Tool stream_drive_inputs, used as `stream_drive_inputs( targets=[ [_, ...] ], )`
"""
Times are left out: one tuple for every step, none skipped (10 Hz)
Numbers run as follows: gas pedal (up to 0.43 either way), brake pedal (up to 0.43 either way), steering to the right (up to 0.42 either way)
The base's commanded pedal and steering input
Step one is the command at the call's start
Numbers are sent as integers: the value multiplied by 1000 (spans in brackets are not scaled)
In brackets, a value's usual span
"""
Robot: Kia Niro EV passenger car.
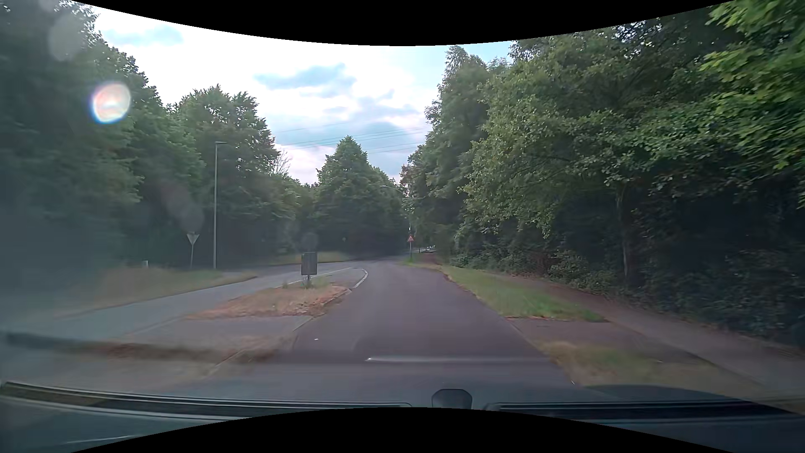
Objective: Follow the waypoints while adhering to traffic rules and regulations
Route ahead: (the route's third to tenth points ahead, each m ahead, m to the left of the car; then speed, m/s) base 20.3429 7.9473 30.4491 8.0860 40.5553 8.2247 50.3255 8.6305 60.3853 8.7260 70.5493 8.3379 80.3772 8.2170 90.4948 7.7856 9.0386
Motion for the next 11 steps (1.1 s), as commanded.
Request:
stream_drive_inputs(
  targets=[
    [169,0,-21],
    [169,0,-19],
    [169,0,-19],
    [157,0,-19],
    [150,0,-20],
    [138,0,-25],
    [118,0,-28],
    [110,0,-30],
    [98,0,-32],
    [98,0,-36],
    [87,0,-44]
  ],
)
